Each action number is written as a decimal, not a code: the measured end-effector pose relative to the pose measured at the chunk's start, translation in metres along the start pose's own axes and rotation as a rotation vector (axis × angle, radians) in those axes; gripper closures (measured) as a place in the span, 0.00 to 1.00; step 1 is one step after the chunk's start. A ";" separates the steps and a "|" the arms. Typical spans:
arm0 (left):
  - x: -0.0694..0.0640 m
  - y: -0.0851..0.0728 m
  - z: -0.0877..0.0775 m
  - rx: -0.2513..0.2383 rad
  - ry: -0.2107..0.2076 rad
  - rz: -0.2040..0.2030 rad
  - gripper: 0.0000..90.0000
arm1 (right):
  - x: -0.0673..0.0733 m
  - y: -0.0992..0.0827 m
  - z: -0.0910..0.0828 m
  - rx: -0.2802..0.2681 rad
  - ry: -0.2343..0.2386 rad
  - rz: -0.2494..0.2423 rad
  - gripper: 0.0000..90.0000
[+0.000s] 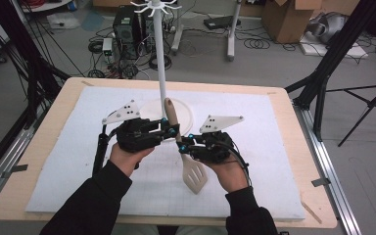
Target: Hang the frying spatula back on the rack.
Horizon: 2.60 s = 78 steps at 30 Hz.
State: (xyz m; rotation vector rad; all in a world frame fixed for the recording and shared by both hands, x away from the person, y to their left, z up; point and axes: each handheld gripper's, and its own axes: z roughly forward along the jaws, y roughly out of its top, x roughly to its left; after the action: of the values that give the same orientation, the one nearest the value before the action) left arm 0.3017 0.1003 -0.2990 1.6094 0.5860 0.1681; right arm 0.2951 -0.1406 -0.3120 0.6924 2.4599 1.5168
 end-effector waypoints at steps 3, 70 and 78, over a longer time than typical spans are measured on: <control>-0.001 0.001 -0.001 -0.005 0.000 0.002 0.81 | 0.001 0.001 0.000 -0.008 0.004 0.004 0.86; -0.007 0.003 -0.037 -0.076 -0.336 0.150 0.49 | 0.007 -0.026 0.011 -0.251 0.414 -0.119 0.87; 0.019 -0.044 -0.092 -0.080 -0.148 0.104 0.28 | -0.004 -0.020 0.009 -0.255 0.349 -0.098 0.87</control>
State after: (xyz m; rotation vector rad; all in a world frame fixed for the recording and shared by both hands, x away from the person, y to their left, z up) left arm 0.2655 0.1910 -0.3332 1.5601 0.3772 0.1464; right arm 0.2961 -0.1421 -0.3339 0.2770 2.4159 2.0074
